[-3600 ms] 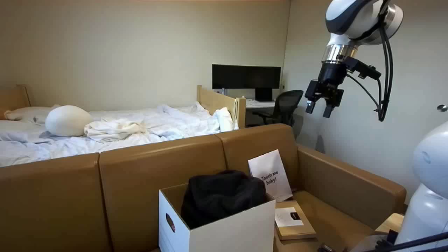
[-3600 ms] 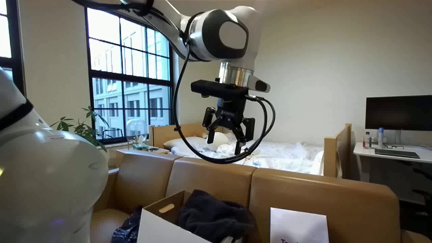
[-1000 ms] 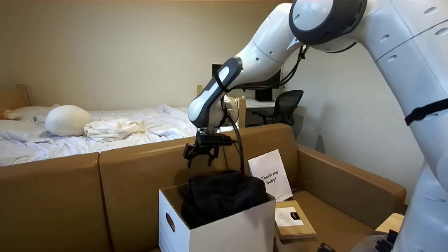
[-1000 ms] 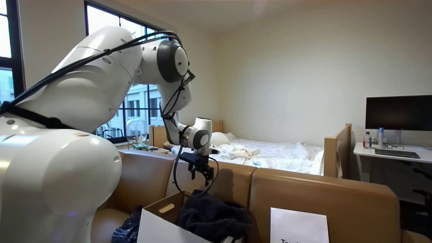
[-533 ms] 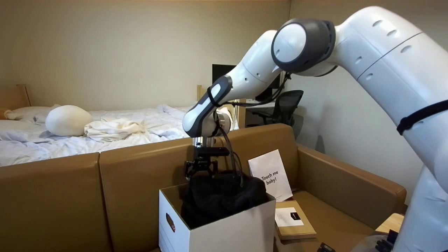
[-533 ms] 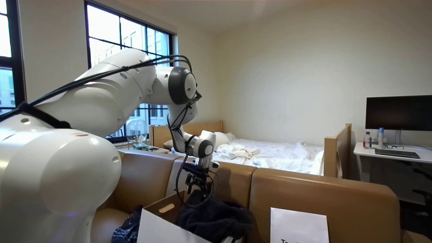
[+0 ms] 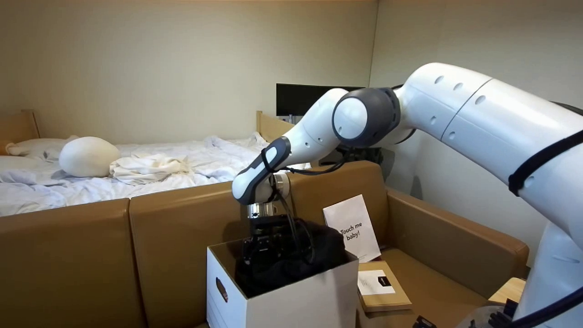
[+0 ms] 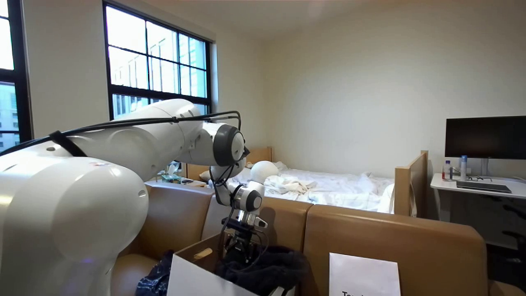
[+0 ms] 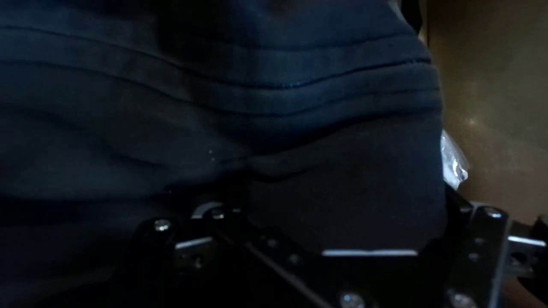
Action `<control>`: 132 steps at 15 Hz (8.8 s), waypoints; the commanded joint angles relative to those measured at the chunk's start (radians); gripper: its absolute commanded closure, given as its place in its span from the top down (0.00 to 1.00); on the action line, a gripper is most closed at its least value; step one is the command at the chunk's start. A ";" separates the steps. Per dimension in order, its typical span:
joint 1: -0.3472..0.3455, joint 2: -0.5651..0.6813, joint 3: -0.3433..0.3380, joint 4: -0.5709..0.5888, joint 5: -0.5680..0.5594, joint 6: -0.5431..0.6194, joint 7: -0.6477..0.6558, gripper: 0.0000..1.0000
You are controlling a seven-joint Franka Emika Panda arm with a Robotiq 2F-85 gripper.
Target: Pick the cloth in the box and put it on the couch
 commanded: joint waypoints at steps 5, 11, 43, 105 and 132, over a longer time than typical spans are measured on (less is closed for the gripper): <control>0.001 0.108 0.001 0.170 0.005 0.054 0.013 0.47; -0.009 0.178 0.050 0.269 0.050 0.066 -0.003 0.08; 0.121 -0.529 -0.104 -0.423 -0.122 0.178 0.301 0.11; -0.361 -0.821 -0.430 -0.578 0.216 0.668 0.748 0.36; -0.516 -1.203 -0.477 -0.607 0.031 -0.001 0.210 1.00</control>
